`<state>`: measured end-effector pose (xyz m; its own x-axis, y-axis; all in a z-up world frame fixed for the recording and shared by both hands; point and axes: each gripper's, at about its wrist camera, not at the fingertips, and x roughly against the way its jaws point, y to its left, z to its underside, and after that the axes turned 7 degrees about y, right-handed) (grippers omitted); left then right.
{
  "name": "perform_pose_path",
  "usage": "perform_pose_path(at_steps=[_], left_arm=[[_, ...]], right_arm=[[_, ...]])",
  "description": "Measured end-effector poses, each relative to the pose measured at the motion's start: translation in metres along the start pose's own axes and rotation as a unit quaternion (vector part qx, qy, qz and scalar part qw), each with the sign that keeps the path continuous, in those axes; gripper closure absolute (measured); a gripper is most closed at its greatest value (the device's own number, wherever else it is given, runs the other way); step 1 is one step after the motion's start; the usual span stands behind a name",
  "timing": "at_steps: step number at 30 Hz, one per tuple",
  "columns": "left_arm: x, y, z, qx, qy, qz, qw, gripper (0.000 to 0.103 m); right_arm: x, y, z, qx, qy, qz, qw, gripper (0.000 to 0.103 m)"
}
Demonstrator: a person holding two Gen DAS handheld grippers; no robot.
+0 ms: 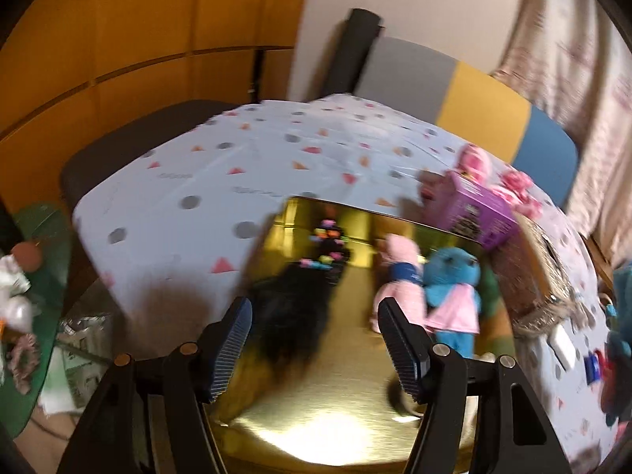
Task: Organize soft objects
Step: 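Lower the blue dolphin into the gold tray and open the right tool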
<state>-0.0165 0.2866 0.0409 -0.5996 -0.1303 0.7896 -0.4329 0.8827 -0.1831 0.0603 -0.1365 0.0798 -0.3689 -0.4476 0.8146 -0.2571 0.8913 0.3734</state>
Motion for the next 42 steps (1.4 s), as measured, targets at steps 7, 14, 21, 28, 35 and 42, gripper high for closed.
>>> perform_pose_path(at_steps=[7, 14, 21, 28, 35, 42], left_arm=[[0.008, 0.037, 0.0, 0.04, -0.01, -0.027, 0.9988, 0.034], [0.013, 0.061, 0.002, 0.063, -0.014, -0.03, 0.9974, 0.034], [0.013, 0.08, 0.006, 0.086, -0.014, -0.037, 0.9954, 0.034], [0.009, 0.086, 0.011, 0.092, -0.006, -0.039, 0.995, 0.034], [0.009, 0.077, 0.013, 0.072, -0.011, -0.037, 0.9967, 0.024], [0.016, 0.075, 0.013, 0.073, -0.023, -0.04, 0.9963, 0.023]], right_arm=[[-0.05, 0.097, -0.017, 0.08, 0.049, -0.086, 0.992, 0.022], [-0.125, 0.185, -0.019, 0.12, 0.119, -0.135, 0.976, 0.022], [-0.197, 0.241, -0.013, 0.133, 0.184, -0.137, 0.964, 0.021], [-0.263, 0.247, -0.017, 0.153, 0.17, -0.031, 0.973, 0.016], [-0.258, 0.256, -0.017, 0.165, 0.162, -0.067, 0.971, 0.012], [-0.243, 0.251, -0.023, 0.151, 0.145, -0.09, 0.974, 0.007]])
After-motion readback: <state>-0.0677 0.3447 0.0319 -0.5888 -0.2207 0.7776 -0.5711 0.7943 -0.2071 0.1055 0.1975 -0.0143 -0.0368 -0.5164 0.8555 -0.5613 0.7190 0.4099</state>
